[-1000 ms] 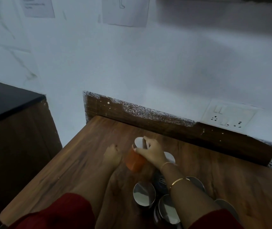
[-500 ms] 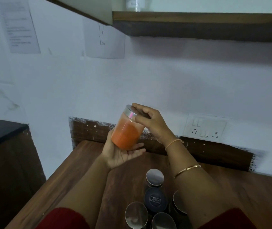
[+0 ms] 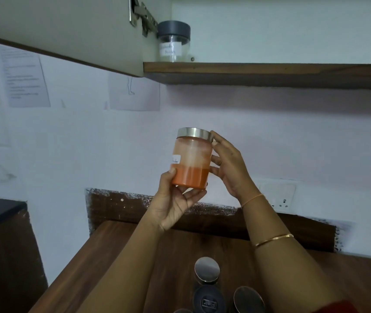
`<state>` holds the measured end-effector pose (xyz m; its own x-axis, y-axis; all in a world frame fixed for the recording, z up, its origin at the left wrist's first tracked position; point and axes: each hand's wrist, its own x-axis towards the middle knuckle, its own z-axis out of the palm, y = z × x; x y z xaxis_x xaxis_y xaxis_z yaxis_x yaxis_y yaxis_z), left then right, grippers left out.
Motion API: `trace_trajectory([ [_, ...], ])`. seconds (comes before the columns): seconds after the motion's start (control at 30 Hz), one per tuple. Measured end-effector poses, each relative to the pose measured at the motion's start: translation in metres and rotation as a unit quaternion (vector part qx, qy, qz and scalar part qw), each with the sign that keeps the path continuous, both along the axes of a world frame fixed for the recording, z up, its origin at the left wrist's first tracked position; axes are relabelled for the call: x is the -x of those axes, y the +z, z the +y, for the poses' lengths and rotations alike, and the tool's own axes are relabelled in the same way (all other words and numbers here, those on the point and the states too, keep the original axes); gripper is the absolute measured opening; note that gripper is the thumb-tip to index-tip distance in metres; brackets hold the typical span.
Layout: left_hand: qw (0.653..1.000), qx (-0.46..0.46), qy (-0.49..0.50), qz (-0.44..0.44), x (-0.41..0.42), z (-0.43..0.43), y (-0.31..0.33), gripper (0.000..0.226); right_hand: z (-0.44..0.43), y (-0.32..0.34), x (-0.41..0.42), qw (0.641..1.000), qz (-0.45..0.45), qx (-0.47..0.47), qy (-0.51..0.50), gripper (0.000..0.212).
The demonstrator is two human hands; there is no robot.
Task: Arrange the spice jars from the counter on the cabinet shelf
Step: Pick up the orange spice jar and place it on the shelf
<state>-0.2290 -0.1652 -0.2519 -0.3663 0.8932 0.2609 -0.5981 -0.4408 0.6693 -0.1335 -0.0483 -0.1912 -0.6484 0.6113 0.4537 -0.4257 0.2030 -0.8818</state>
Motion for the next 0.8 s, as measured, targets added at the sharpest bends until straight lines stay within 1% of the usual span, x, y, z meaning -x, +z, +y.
trace_trajectory([
  [0.03,1.000,-0.013,0.026,0.006,-0.004,0.002,0.005,0.095,-0.002,0.002,-0.001,1.000,0.004,0.001,-0.009,0.038],
  [0.13,0.994,-0.035,0.104,0.026,-0.012,0.007,0.019,0.063,-0.009,0.011,-0.003,0.999,0.010,-0.018,-0.034,0.038],
  [0.17,0.990,-0.035,0.131,0.031,-0.014,0.008,0.023,0.060,-0.011,0.014,-0.003,0.999,0.009,-0.027,-0.040,0.037],
  [0.23,0.982,-0.031,0.182,0.048,-0.017,0.010,0.028,0.060,-0.018,0.019,-0.004,0.998,0.009,-0.046,-0.043,0.036],
  [0.33,0.963,-0.020,0.248,0.102,-0.026,0.010,0.036,0.066,-0.028,0.027,-0.006,0.996,0.008,-0.073,-0.048,0.041],
  [0.43,0.936,-0.004,0.312,0.161,-0.038,0.009,0.043,0.069,-0.033,0.033,-0.008,0.997,0.022,-0.069,-0.042,0.043],
  [0.5,0.910,0.005,0.365,0.199,-0.046,0.007,0.049,0.065,-0.035,0.036,-0.010,0.998,0.034,-0.048,-0.020,0.043],
  [0.6,0.875,0.001,0.428,0.228,-0.059,0.006,0.054,0.065,-0.036,0.038,-0.011,0.997,0.062,0.024,0.042,0.043],
  [0.7,0.849,-0.009,0.471,0.241,-0.072,0.005,0.056,0.068,-0.037,0.037,-0.014,0.987,0.081,0.090,0.105,0.045],
  [0.8,0.828,-0.016,0.503,0.247,-0.082,0.004,0.057,0.071,-0.037,0.038,-0.016,0.977,0.095,0.121,0.146,0.049],
])
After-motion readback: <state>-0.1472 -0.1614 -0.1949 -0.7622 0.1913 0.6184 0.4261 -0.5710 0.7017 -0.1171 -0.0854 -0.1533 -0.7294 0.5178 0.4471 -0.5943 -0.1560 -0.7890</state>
